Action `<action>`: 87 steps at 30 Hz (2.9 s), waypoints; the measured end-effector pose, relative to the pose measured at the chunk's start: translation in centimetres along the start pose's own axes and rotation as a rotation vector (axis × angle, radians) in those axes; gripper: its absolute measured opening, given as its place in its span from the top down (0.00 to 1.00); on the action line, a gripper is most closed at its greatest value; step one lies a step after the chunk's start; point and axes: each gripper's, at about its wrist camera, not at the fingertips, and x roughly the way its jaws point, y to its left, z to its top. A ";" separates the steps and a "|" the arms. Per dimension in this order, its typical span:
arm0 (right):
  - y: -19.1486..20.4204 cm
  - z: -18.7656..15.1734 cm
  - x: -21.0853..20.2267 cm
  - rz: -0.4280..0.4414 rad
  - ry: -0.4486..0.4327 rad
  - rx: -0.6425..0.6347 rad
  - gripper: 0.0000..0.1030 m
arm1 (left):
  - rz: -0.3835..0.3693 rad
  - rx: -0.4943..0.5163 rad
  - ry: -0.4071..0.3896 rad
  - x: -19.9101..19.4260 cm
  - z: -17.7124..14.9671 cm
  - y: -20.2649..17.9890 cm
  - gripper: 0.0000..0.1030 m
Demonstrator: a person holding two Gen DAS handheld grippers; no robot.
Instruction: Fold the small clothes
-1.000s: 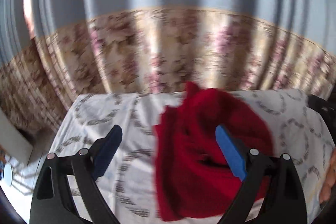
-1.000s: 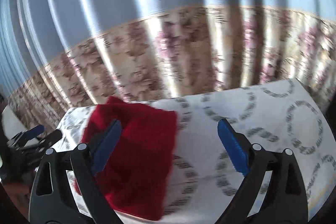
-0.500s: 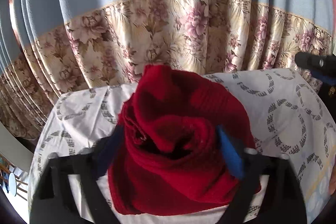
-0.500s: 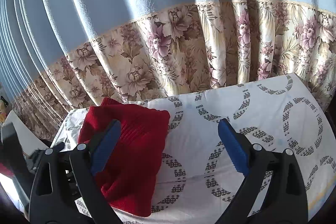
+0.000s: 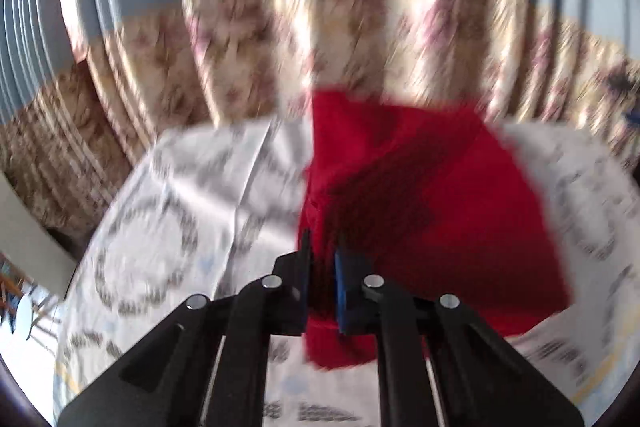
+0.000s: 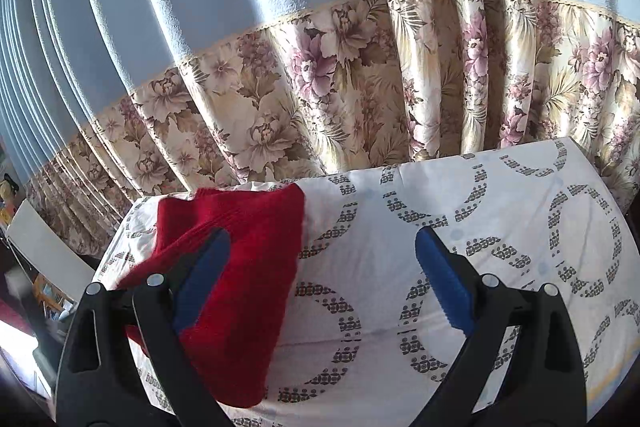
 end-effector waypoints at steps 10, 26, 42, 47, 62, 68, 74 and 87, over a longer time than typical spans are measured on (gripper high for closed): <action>0.1 -0.2 0.6 0.017 0.030 -0.011 0.08 | 0.090 -0.006 -0.010 0.3 -2.2 1.2 0.22; 1.6 -1.1 2.7 0.029 0.078 -0.039 0.05 | -0.012 -0.036 -0.043 2.8 10.6 1.8 0.13; 1.8 -1.6 4.1 0.031 0.075 -0.034 0.04 | 0.041 0.045 0.132 11.8 9.2 1.3 0.88; 1.7 -3.2 7.1 0.019 0.106 0.002 0.03 | 0.081 -0.015 0.070 10.4 7.4 2.8 0.27; 6.2 -6.7 12.4 0.017 0.180 -0.025 0.03 | -0.175 -0.179 0.112 7.5 4.0 2.6 0.13; 5.5 -7.4 13.3 0.067 0.208 0.017 0.03 | -0.310 -0.368 0.139 9.4 1.7 4.0 0.05; 5.7 -7.9 13.9 0.128 0.224 0.033 0.11 | -0.331 -0.402 0.104 9.6 1.0 3.9 0.03; 6.4 -7.5 13.0 0.217 0.179 -0.004 0.51 | -0.365 -0.351 0.056 7.1 1.8 1.2 0.57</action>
